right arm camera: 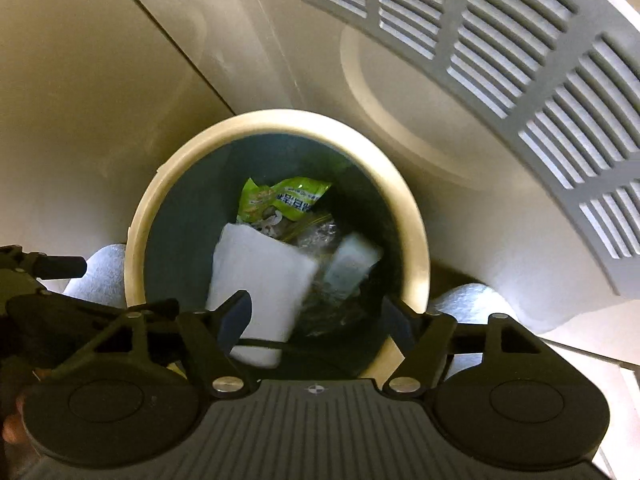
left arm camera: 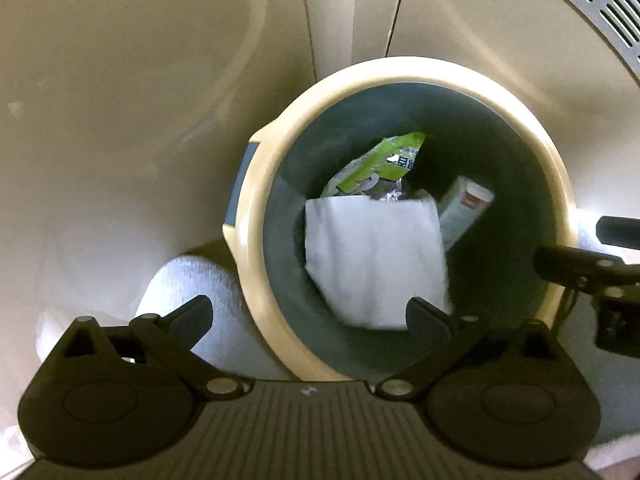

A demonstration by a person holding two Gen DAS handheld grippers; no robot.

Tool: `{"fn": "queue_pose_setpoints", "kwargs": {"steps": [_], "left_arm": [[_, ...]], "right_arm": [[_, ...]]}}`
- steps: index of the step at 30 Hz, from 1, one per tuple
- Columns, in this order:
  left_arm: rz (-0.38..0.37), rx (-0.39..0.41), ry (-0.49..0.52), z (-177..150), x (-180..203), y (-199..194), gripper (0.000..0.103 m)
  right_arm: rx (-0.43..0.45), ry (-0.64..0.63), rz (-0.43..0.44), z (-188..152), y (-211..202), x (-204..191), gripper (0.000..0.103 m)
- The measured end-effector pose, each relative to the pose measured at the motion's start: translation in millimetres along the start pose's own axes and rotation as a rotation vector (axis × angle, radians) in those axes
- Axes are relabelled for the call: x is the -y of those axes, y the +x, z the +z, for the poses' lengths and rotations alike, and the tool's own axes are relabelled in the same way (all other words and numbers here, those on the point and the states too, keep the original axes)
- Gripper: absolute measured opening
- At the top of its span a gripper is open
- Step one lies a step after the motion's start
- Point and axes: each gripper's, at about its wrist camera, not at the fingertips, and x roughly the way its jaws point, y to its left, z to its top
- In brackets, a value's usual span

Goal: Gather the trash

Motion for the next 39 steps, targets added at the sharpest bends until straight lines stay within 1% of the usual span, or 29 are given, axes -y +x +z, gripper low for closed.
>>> {"fn": "queue_pose_setpoints", "kwargs": {"steps": [5, 9, 12, 17, 21, 26, 28, 34, 39], "left_arm": [[-0.006, 0.060, 0.018, -13.8, -1.6, -28.1, 0.103], [-0.007, 0.132, 0.014, -32.9, -4.6, -56.8, 0.103], [0.001, 0.196, 0.015, -50.4, -8.1, -79.8, 0.103], [0.017, 0.283, 0.025, -73.7, -5.5, -111.4, 0.103], [0.023, 0.340, 0.021, -83.9, -7.5, -128.6, 0.103], [0.026, 0.381, 0.027, -98.9, -6.7, -146.8, 0.103], [0.024, 0.391, 0.026, -98.4, -8.4, -143.8, 0.103], [0.036, 0.428, 0.020, -108.0, -11.2, -155.9, 0.103], [0.046, 0.454, 0.035, -112.5, -10.9, -162.9, 0.103]], "right_arm": [[0.030, -0.017, 0.042, -8.7, -28.4, -3.9, 0.078], [0.091, -0.067, 0.055, -20.9, -55.9, -11.7, 0.084], [0.149, -0.112, 0.037, -34.0, -76.1, -18.8, 0.086], [0.249, -0.205, -0.014, -54.3, -103.4, -30.5, 0.086], [0.308, -0.253, -0.037, -68.0, -115.8, -34.7, 0.088], [0.347, -0.291, -0.051, -82.0, -127.1, -38.7, 0.090], [0.362, -0.303, -0.061, -86.0, -133.5, -40.1, 0.090], [0.401, -0.332, -0.076, -98.2, -142.9, -44.8, 0.091], [0.418, -0.327, -0.081, -103.3, -149.3, -42.1, 0.091]]}}
